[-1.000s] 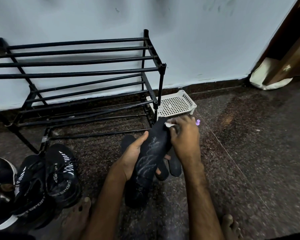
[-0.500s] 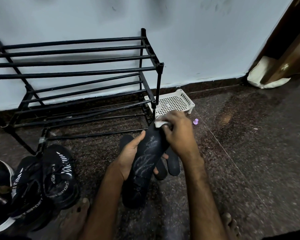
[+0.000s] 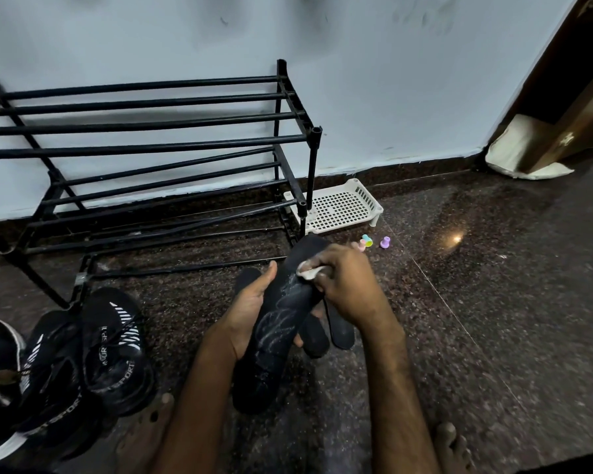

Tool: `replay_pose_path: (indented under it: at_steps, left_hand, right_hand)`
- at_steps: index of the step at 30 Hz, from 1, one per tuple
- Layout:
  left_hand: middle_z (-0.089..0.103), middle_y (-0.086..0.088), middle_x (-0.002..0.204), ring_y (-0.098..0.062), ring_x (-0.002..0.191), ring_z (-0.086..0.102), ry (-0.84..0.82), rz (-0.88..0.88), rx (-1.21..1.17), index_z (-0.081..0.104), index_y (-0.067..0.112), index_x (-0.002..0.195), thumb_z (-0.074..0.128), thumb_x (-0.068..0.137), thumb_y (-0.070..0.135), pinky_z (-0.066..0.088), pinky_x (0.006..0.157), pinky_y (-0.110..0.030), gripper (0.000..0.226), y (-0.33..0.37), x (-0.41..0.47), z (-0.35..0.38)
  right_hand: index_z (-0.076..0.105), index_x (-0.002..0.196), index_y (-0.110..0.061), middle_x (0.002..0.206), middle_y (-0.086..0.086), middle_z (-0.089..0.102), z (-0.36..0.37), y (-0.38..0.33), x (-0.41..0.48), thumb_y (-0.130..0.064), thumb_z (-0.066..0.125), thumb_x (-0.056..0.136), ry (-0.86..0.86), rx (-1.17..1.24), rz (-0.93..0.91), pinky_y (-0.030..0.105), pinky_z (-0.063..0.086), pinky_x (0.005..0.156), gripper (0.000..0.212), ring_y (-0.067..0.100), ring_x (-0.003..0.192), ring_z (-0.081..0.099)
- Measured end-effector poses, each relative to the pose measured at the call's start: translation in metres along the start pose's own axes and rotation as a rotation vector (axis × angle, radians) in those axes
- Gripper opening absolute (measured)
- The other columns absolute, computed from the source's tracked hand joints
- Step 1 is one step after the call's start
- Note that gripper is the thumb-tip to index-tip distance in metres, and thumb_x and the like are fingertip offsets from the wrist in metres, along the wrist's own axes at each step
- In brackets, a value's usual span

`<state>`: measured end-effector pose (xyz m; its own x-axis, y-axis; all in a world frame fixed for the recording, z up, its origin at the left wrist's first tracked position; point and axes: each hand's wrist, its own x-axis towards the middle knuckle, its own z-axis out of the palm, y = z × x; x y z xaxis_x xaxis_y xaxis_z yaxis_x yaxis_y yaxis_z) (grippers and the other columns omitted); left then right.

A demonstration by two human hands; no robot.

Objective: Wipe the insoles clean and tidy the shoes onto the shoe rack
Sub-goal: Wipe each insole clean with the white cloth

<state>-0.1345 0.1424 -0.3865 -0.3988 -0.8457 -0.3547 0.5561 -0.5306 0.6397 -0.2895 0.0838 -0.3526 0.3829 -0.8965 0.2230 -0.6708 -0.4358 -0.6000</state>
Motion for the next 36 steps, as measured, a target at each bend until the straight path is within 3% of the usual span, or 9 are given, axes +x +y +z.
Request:
replay_pose_path:
  at_steps: [4, 7, 11, 17, 20, 22, 26, 32, 36]
  left_hand:
    - [0.063, -0.035, 0.108, -0.037, 0.083, 0.066, -0.028, -0.024, 0.061, 0.067, 0.003, 0.122, 0.037, 0.096, 0.058, 0.059, 0.055, -0.041, 0.068, 0.001, -0.001, -0.002]
    - [0.064, -0.035, 0.104, -0.037, 0.076, 0.068, -0.039, -0.012, 0.030, 0.067, 0.002, 0.120, 0.036, 0.096, 0.057, 0.058, 0.053, -0.041, 0.068, 0.001, -0.001, -0.002]
    - [0.066, -0.030, 0.104, -0.036, 0.078, 0.069, -0.027, 0.017, 0.023, 0.069, 0.003, 0.117, 0.037, 0.097, 0.056, 0.057, 0.050, -0.042, 0.065, 0.003, -0.001, -0.002]
    - [0.065, -0.034, 0.105, -0.037, 0.080, 0.067, -0.037, -0.008, 0.049, 0.070, 0.004, 0.118, 0.034, 0.097, 0.057, 0.058, 0.052, -0.041, 0.067, -0.001, 0.002, 0.001]
    - [0.065, -0.031, 0.109, -0.037, 0.083, 0.068, -0.028, 0.030, -0.002, 0.069, 0.004, 0.118, 0.036, 0.097, 0.056, 0.058, 0.050, -0.040, 0.065, 0.001, 0.002, 0.000]
    - [0.065, -0.028, 0.110, -0.037, 0.084, 0.069, -0.014, 0.048, -0.033, 0.068, 0.003, 0.120, 0.037, 0.097, 0.054, 0.058, 0.049, -0.040, 0.064, 0.003, 0.001, -0.001]
    - [0.067, -0.027, 0.103, -0.035, 0.077, 0.069, -0.018, 0.017, -0.016, 0.067, 0.001, 0.119, 0.037, 0.097, 0.056, 0.058, 0.049, -0.039, 0.066, 0.001, 0.000, 0.005]
    - [0.069, -0.023, 0.098, -0.032, 0.072, 0.071, -0.029, -0.006, 0.029, 0.066, 0.005, 0.120, 0.026, 0.093, 0.070, 0.058, 0.050, -0.041, 0.080, -0.001, 0.002, 0.002]
    - [0.067, -0.029, 0.102, -0.034, 0.076, 0.069, -0.067, 0.015, 0.081, 0.067, 0.006, 0.122, 0.025, 0.091, 0.071, 0.059, 0.054, -0.040, 0.083, 0.000, 0.004, -0.001]
  right_hand:
    - [0.074, 0.097, -0.018, 0.098, -0.004, 0.062, -0.006, 0.013, 0.003, -0.002, 0.069, 0.083, 0.296, -0.071, 0.135, 0.051, 0.041, 0.104, 0.022, 0.004, 0.088, 0.045]
    - [0.073, 0.102, -0.017, 0.104, -0.005, 0.061, -0.003, -0.001, 0.006, -0.003, 0.066, 0.086, 0.225, -0.012, 0.074, 0.041, 0.044, 0.102, 0.023, 0.013, 0.104, 0.049]
    - [0.076, 0.090, -0.025, 0.094, -0.013, 0.064, 0.002, 0.005, -0.002, -0.006, 0.071, 0.081, -0.032, 0.039, 0.024, 0.049, 0.040, 0.106, 0.022, 0.001, 0.088, 0.053]
    - [0.074, 0.095, -0.016, 0.098, -0.003, 0.064, -0.006, 0.006, 0.003, 0.001, 0.067, 0.083, 0.272, -0.078, 0.083, 0.045, 0.043, 0.103, 0.022, 0.010, 0.090, 0.051]
    - [0.075, 0.093, -0.017, 0.097, -0.006, 0.064, -0.009, 0.005, 0.000, 0.000, 0.067, 0.084, 0.031, 0.067, 0.069, 0.031, 0.051, 0.093, 0.021, 0.008, 0.092, 0.059]
    - [0.077, 0.087, -0.021, 0.091, -0.010, 0.067, -0.010, 0.009, -0.005, -0.004, 0.072, 0.082, -0.101, 0.076, 0.098, 0.034, 0.053, 0.090, 0.019, 0.002, 0.083, 0.061]
    - [0.075, 0.094, -0.019, 0.096, -0.008, 0.064, 0.000, 0.002, 0.005, -0.001, 0.069, 0.081, 0.149, 0.003, 0.042, 0.043, 0.043, 0.104, 0.023, 0.005, 0.090, 0.053]
    - [0.074, 0.095, -0.025, 0.100, -0.011, 0.065, 0.008, -0.007, 0.001, -0.005, 0.070, 0.082, 0.023, 0.040, -0.033, 0.042, 0.014, 0.121, 0.024, -0.001, 0.092, 0.053]
    - [0.073, 0.099, -0.021, 0.101, -0.007, 0.065, 0.005, 0.005, 0.000, -0.006, 0.070, 0.083, 0.206, -0.098, 0.084, 0.046, 0.017, 0.121, 0.022, 0.008, 0.093, 0.058]
